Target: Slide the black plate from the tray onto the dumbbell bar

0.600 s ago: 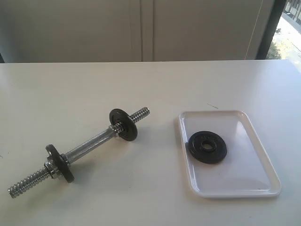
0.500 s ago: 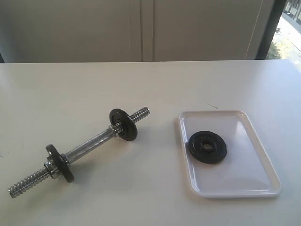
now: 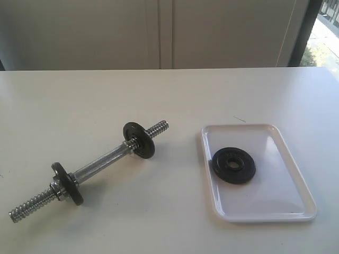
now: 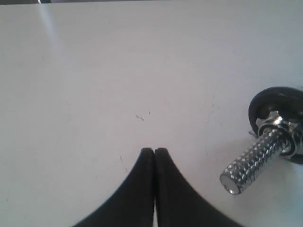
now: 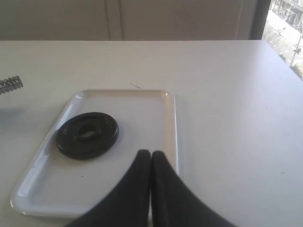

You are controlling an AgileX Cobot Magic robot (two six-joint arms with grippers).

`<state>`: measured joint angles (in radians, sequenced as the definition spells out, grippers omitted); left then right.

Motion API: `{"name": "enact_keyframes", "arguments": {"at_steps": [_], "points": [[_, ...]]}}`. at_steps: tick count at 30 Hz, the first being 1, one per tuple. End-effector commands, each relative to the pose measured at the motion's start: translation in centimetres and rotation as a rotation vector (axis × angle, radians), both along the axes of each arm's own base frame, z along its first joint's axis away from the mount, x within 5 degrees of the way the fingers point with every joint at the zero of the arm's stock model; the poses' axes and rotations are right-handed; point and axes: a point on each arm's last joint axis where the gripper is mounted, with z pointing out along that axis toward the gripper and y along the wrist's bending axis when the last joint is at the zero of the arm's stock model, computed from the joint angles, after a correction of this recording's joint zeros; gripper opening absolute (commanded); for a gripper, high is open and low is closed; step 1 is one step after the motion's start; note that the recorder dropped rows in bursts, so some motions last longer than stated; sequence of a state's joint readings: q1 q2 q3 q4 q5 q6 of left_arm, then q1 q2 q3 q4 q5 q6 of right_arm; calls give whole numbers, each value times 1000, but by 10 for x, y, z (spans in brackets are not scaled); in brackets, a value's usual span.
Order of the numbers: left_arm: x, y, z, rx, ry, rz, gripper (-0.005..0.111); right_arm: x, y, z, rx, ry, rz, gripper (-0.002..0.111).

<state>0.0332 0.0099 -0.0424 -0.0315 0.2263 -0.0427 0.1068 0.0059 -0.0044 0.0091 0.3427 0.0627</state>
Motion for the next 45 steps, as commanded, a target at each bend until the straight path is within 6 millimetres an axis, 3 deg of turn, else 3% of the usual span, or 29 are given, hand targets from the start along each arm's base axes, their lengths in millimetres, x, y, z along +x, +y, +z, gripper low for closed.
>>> {"name": "enact_keyframes", "arguments": {"at_steps": [1, 6, 10, 15, 45], "points": [[3, -1, 51, -11, -70, -21, 0, 0, 0, 0, 2, -9, 3, 0], [7, -9, 148, -22, -221, -159, 0, 0, 0, 0, 2, -9, 3, 0], [18, -20, 196, -55, -346, -289, 0, 0, 0, 0, 2, -9, 3, 0], [27, -31, 205, -77, -368, -377, 0, 0, 0, 0, 2, -9, 3, 0], [26, -30, 208, -83, -399, -373, 0, 0, 0, 0, 2, -9, 3, 0]]}}
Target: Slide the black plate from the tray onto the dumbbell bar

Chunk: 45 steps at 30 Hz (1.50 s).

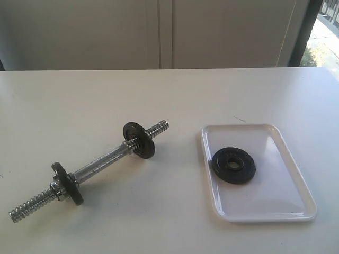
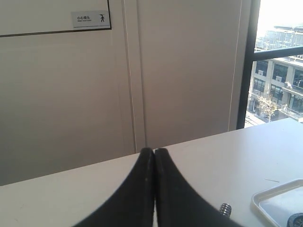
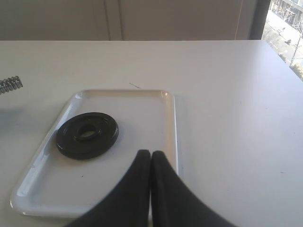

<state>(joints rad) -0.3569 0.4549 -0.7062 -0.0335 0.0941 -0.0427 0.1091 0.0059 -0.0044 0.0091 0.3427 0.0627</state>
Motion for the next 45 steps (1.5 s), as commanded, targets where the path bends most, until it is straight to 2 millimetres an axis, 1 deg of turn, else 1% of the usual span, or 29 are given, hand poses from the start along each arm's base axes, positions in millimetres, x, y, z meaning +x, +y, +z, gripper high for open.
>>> {"name": "enact_keyframes", "arguments": {"at_steps": [1, 4, 13, 16, 19, 24, 26, 28, 31, 34, 38, 42, 45], "points": [[-2, 1, 9, -39, -69, -1, 0, 0, 0, 0, 2, -9, 0, 0], [-2, 1, 14, -60, -119, 5, 0, 0, 0, 0, 2, -9, 0, 0], [-1, 1, 14, -61, -116, 4, 0, 0, 0, 0, 2, -9, 0, 0], [3, -1, 9, 9, -93, 6, 0, 0, 0, 0, 2, -9, 0, 0], [17, -7, -8, 136, 50, -11, 0, 0, 0, 0, 2, -9, 0, 0], [49, -19, -49, 408, 368, -62, 0, 0, 0, 0, 2, -9, 0, 0], [61, -24, -66, 468, 500, -84, 0, 0, 0, 0, 2, -9, 0, 0], [71, -28, -76, 484, 562, -99, 0, 0, 0, 0, 2, -9, 0, 0], [84, -40, -80, 510, 632, -143, 0, 0, 0, 0, 2, -9, 0, 0], [93, -52, -79, 566, 714, -200, 0, 0, 0, 0, 2, -9, 0, 0], [111, -69, -79, 633, 827, -260, 0, 0, 0, 0, 2, -9, 0, 0], [131, -88, -89, 679, 896, -313, 0, 0, 0, 0, 2, -9, 0, 0], [150, -101, -96, 652, 887, -333, 0, 0, 0, 0, 2, -9, 0, 0]]}}
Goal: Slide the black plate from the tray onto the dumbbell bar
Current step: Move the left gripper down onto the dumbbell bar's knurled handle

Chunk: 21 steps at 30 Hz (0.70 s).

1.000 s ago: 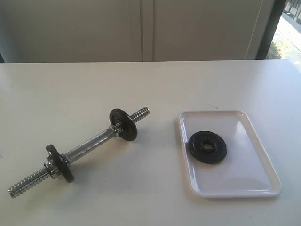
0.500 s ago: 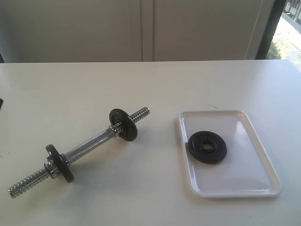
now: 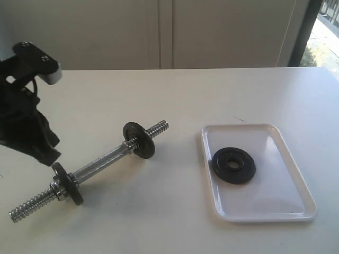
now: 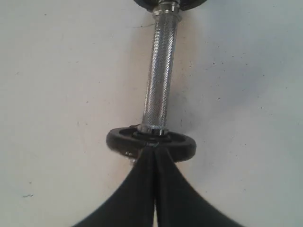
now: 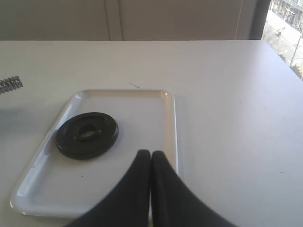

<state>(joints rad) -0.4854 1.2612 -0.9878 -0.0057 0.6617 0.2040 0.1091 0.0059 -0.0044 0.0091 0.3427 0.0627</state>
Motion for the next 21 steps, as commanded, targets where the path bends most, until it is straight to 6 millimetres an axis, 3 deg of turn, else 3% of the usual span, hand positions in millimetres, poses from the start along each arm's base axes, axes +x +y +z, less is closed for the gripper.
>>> {"name": "enact_keyframes", "arguments": {"at_steps": [1, 7, 9, 13, 17, 19, 21], "points": [[20, -18, -9, -44, 11, -18, 0, 0, 0, 0, 2, -9, 0, 0], [43, -31, -23, -86, -72, -42, 0, 0, 0, 0, 2, -9, 0, 0], [47, -34, -28, -82, -87, -75, 6, 0, 0, 0, 2, -9, 0, 0], [53, -40, -37, -115, -79, -80, 29, 0, 0, 0, 2, -9, 0, 0], [65, -46, -55, -111, -67, -60, 64, 0, 0, 0, 2, -9, 0, 0], [70, -48, -66, -101, -56, -54, 74, 0, 0, 0, 2, -9, 0, 0], [73, -49, -76, -91, -31, -51, 76, 0, 0, 0, 2, -9, 0, 0]]}}
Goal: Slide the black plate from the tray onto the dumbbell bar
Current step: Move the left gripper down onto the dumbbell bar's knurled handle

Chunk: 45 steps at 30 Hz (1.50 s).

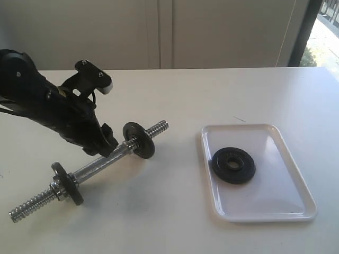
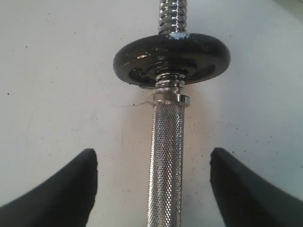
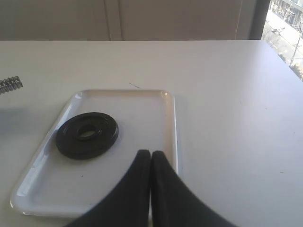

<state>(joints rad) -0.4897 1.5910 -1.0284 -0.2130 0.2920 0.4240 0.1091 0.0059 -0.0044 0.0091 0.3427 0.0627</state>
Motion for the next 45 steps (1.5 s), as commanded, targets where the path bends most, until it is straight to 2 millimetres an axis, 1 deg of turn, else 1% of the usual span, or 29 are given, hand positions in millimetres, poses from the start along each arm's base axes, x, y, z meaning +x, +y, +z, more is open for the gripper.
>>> {"name": "enact_keyframes", "arguments": {"at_steps": [1, 6, 10, 12, 27, 34, 45], "points": [[5, -5, -15, 7, 39, 5, 76, 0, 0, 0, 2, -9, 0, 0], [8, -6, -26, 42, 53, -33, 76, 0, 0, 0, 2, -9, 0, 0], [11, -8, -42, 72, 82, -54, 76, 0, 0, 0, 2, -9, 0, 0], [12, -8, -45, 77, 92, -54, 76, 0, 0, 0, 2, -9, 0, 0], [10, -8, -47, 99, 99, -95, 76, 0, 0, 0, 2, -9, 0, 0], [10, -8, -47, 99, 99, -95, 68, 0, 0, 0, 2, -9, 0, 0], [10, -8, -49, 102, 106, -95, 68, 0, 0, 0, 2, -9, 0, 0]]}}
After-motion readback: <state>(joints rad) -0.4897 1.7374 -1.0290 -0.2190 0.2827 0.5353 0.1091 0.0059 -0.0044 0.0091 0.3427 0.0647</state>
